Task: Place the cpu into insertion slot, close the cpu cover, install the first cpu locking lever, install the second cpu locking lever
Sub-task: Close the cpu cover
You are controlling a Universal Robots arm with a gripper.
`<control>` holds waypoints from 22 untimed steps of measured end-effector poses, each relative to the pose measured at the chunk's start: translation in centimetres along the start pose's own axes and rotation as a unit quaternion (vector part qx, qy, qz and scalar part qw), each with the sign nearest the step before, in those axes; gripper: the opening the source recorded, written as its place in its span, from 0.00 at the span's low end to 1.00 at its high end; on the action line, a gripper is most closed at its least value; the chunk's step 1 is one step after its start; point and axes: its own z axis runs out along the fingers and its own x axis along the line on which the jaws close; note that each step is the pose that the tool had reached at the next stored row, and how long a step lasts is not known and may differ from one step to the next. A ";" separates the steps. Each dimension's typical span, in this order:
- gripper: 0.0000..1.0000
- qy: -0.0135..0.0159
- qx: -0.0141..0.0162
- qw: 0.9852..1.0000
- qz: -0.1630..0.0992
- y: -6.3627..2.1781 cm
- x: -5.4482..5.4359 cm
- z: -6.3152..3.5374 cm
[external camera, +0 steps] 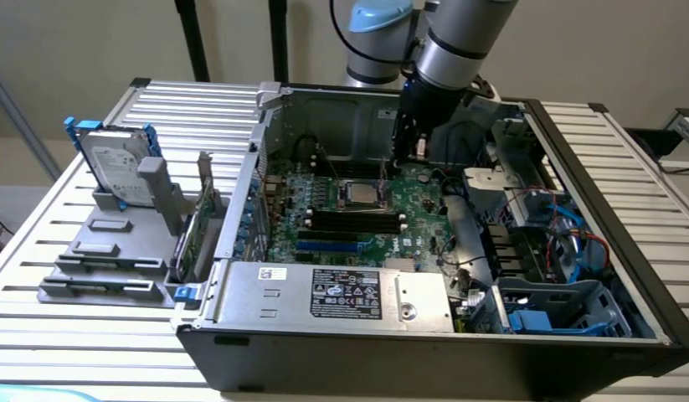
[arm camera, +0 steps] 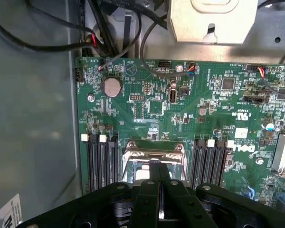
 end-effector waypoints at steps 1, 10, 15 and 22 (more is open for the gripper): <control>0.11 0.002 0.001 1.000 -0.001 -0.26 0.0 0.05; 0.11 0.023 0.004 1.000 -0.006 -2.68 0.0 0.59; 0.11 0.026 0.006 1.000 -0.007 -4.13 -0.2 1.03; 0.11 0.026 0.009 1.000 -0.007 -5.50 -1.2 2.02</control>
